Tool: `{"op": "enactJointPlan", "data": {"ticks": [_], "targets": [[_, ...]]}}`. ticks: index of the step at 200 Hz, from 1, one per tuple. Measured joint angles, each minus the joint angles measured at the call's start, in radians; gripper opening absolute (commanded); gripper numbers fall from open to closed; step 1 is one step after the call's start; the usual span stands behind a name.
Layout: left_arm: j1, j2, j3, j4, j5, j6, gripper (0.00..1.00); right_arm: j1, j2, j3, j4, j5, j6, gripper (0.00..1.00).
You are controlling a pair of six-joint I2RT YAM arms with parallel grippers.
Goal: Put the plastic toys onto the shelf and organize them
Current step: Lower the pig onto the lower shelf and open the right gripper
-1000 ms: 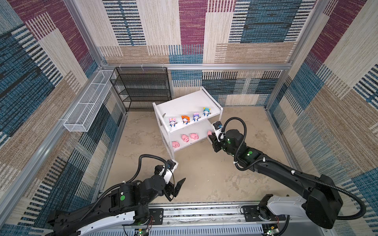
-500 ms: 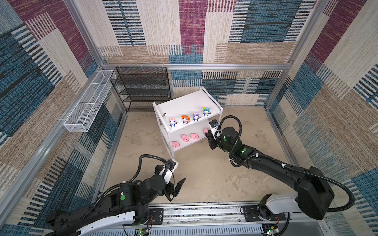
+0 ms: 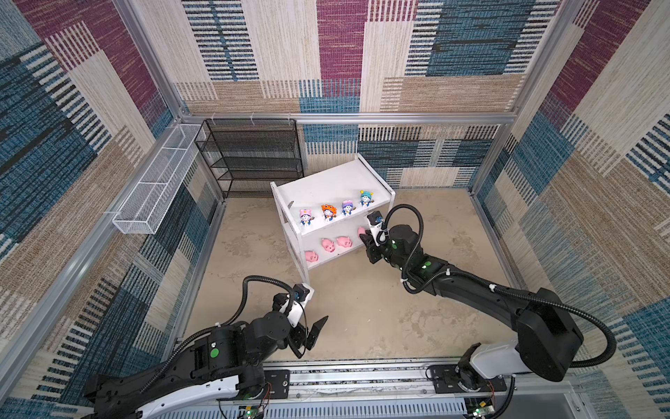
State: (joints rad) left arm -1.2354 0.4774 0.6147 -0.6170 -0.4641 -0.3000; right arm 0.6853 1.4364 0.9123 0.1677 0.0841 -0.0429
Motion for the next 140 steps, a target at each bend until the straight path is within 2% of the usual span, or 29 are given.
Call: {"op": "enactJointPlan", "data": {"ticks": [56,140], "targets": [[0.0,-0.01,-0.009,0.0,0.0,0.0,1.0,0.0,0.021,0.005,0.012,-0.005,0.0,0.27],[0.0,-0.03,-0.016,0.0,0.004,0.0,1.0,0.0,0.035,0.022,0.018,-0.005,0.0,0.36]]}}
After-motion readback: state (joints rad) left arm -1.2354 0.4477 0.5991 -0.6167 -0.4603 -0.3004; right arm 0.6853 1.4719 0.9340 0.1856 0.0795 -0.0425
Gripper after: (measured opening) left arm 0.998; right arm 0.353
